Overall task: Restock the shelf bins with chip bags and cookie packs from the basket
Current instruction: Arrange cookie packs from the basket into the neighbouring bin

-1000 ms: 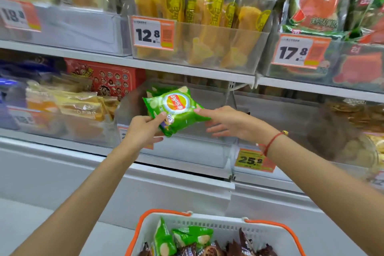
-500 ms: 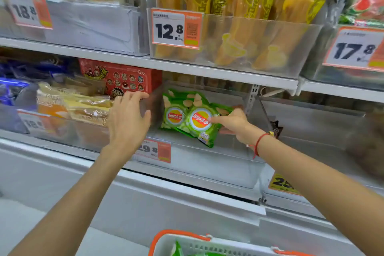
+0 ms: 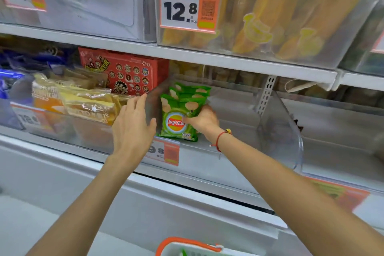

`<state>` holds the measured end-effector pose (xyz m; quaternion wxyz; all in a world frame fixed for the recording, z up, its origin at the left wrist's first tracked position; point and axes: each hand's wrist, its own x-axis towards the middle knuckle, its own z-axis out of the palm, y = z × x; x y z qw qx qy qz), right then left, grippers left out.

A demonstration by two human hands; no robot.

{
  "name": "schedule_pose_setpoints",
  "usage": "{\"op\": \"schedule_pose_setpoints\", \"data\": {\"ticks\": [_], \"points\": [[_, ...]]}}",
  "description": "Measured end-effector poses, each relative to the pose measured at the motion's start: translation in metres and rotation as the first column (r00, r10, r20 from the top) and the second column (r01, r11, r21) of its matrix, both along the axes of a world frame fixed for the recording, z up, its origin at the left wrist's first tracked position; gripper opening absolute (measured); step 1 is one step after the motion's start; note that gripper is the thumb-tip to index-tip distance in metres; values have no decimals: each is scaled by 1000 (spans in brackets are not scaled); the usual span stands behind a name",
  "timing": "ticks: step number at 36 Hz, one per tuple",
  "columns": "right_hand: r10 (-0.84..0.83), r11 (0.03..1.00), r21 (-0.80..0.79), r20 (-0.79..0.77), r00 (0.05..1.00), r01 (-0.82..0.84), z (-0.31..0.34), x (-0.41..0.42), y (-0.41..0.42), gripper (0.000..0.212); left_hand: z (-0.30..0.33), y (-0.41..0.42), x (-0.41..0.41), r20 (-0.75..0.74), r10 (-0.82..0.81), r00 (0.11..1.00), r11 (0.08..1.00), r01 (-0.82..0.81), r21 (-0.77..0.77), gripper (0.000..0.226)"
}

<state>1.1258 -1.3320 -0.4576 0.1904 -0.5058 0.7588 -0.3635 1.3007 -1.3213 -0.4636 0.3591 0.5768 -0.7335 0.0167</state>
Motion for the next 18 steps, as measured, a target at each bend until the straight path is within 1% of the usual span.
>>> {"op": "schedule_pose_setpoints", "data": {"ticks": [2,4,6,8,10,13,18], "points": [[-5,1000,21,33,999,4,0,2,-3,63,1,0,1,8,-3,1000,1000,3,2,65],[-5,999,37,130,991,0,1,2,-7,64,1,0,1,7,-4,1000,1000,3,12,66],[-16,999,49,203,979,6,1,3,-7,59,1,0,1,6,-3,1000,1000,3,20,68],[-17,998,66,183,983,5,-1,4,-7,47,2,0,1,3,-3,1000,1000,3,25,69],[-9,996,85,153,988,-5,-1,5,-7,41,2,0,0,5,-4,1000,1000,4,31,69],[37,992,113,182,983,-58,3,5,-8,49,3,0,0,6,-15,1000,999,15,34,68],[114,969,182,272,956,-168,15,-1,6,61,9,2,1,26,-8,1000,997,6,74,69]]}}
